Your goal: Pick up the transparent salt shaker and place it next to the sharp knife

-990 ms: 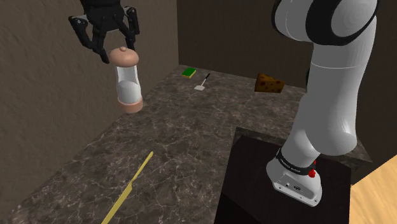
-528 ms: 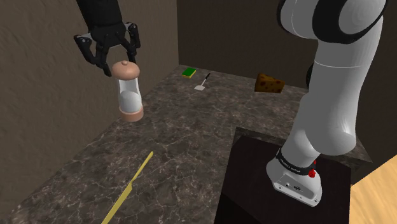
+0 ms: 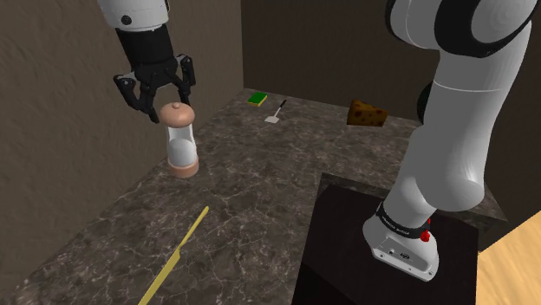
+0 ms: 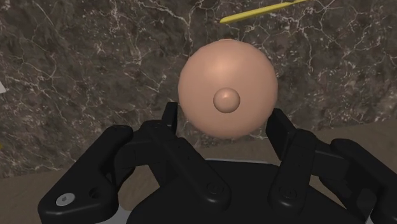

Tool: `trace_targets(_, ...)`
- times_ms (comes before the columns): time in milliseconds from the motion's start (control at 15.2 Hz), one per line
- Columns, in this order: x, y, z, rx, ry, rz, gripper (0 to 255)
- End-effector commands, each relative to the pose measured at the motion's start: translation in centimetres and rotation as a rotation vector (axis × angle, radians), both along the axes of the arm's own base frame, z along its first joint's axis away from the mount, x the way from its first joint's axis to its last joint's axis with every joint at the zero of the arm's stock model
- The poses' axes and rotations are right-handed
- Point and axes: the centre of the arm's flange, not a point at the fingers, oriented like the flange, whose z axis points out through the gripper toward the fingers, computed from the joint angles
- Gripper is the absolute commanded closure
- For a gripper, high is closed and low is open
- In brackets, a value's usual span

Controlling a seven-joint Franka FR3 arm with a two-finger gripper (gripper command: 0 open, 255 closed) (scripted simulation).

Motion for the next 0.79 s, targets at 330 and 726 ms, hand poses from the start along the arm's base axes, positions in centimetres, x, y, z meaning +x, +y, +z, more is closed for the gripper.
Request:
trace_targets(330,-0.1,0.0,-3.7,0.000,-0.001,0.000,255)
trace_targets(726,-0.1,0.0,-6.9,0.000,-0.001,0.000,255)
